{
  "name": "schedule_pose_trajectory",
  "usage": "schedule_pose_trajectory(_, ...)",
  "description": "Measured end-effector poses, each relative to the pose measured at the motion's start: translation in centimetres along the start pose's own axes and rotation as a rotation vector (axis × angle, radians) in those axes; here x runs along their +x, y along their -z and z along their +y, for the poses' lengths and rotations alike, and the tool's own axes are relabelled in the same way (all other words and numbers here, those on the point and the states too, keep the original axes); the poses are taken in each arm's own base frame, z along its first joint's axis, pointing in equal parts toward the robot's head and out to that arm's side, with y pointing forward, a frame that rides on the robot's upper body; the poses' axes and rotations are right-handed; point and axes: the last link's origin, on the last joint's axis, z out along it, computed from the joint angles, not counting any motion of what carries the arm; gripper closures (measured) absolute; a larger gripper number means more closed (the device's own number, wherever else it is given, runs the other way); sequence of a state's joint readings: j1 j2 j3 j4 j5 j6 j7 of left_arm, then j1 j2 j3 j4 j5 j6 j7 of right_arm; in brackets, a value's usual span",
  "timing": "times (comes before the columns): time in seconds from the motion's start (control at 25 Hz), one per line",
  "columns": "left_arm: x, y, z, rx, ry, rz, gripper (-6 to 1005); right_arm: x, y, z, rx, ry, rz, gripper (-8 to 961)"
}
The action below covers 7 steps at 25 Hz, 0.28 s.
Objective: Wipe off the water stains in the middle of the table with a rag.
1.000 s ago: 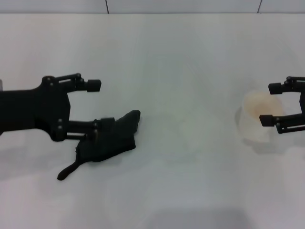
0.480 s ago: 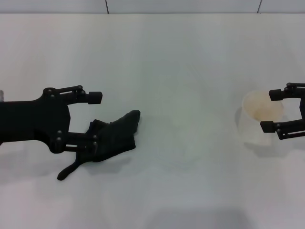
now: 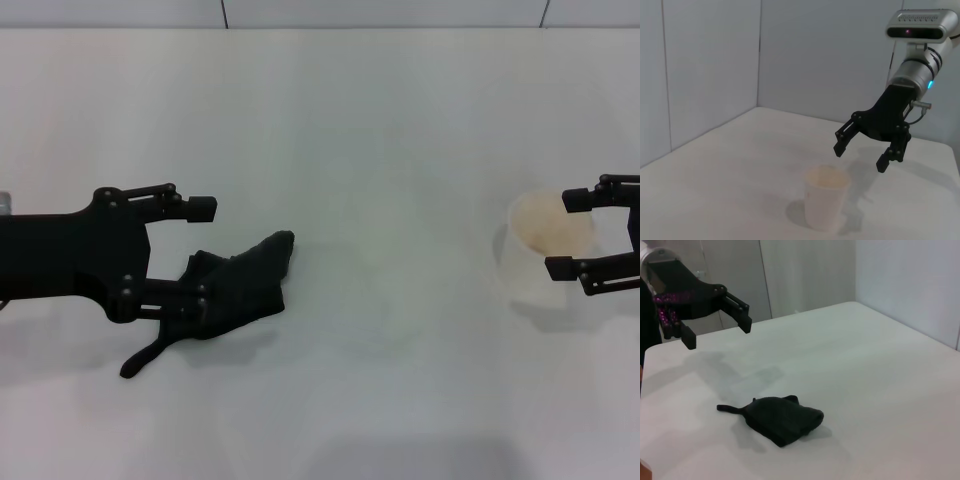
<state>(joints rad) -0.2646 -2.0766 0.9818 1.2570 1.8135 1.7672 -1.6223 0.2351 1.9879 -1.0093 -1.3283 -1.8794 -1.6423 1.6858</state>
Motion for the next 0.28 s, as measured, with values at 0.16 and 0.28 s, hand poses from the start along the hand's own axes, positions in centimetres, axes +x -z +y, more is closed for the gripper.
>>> schedule_pose_trajectory(0.16, -0.02, 0.0, 0.02, 0.0, 0.004, 0.0, 109, 0.04, 0.01, 0.02, 0.0, -0.001, 0.0, 96)
schedule_pose_trajectory(0.28, 0.0, -0.04, 0.01, -0.001, 0.004, 0.0, 109, 0.06, 0.03, 0.03, 0.001, -0.002, 0.0, 96)
